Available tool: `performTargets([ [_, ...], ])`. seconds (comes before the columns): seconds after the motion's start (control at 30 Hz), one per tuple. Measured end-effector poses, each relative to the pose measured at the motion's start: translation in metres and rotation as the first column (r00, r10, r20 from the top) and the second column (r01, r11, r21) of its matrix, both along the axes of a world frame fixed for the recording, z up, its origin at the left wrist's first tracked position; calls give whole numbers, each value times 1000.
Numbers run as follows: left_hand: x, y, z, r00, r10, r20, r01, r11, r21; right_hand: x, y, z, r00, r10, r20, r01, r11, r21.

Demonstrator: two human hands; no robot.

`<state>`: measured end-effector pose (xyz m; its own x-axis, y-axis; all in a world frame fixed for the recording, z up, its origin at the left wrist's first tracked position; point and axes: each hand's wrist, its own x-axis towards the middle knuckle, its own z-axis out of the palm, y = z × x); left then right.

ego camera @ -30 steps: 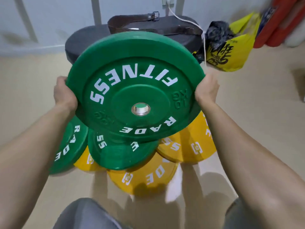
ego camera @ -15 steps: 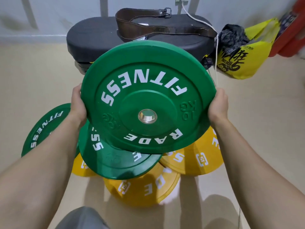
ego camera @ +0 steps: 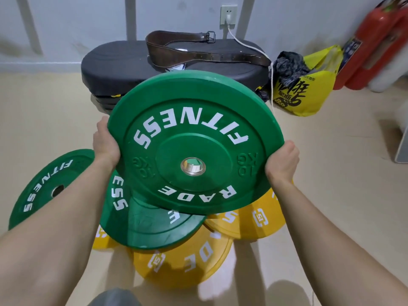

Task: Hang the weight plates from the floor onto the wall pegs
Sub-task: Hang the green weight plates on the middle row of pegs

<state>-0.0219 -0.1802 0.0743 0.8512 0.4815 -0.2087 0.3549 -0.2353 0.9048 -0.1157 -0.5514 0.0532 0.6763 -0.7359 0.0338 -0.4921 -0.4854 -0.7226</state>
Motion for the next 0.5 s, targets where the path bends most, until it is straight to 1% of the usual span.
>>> performTargets([
  [0.03, -1, -4, 3, 1000, -2, -2, 2, 991, 134, -1, -1, -2, 1000, -13, -8, 13, 1000, 27],
  [0.07, -4, -6, 5, 1000, 4, -14, -1, 979, 203, -5, 0, -1, 1000, -24, 4, 23, 998, 56],
  [0.17, -18, -5, 27, 1000, -8, -13, 11, 962, 273, -20, -1, 25, 994, -55, 96, 41, 988, 150],
  [0.23, -16, -4, 51, 1000, 16, -16, -11, 963, 271, -18, -5, 56, 990, -92, 109, 68, 976, 206],
  [0.3, -18, -11, 95, 999, 17, -27, -10, 969, 247, -15, -10, 103, 991, -106, 87, 85, 972, 218],
  [0.47, -17, -29, 239, 999, 51, -10, -48, 982, 181, 3, -28, 269, 994, -54, 95, 41, 990, 135],
  [0.5, -14, -34, 282, 999, 52, -11, -50, 988, 148, 6, -31, 315, 993, -64, 98, 49, 988, 146],
])
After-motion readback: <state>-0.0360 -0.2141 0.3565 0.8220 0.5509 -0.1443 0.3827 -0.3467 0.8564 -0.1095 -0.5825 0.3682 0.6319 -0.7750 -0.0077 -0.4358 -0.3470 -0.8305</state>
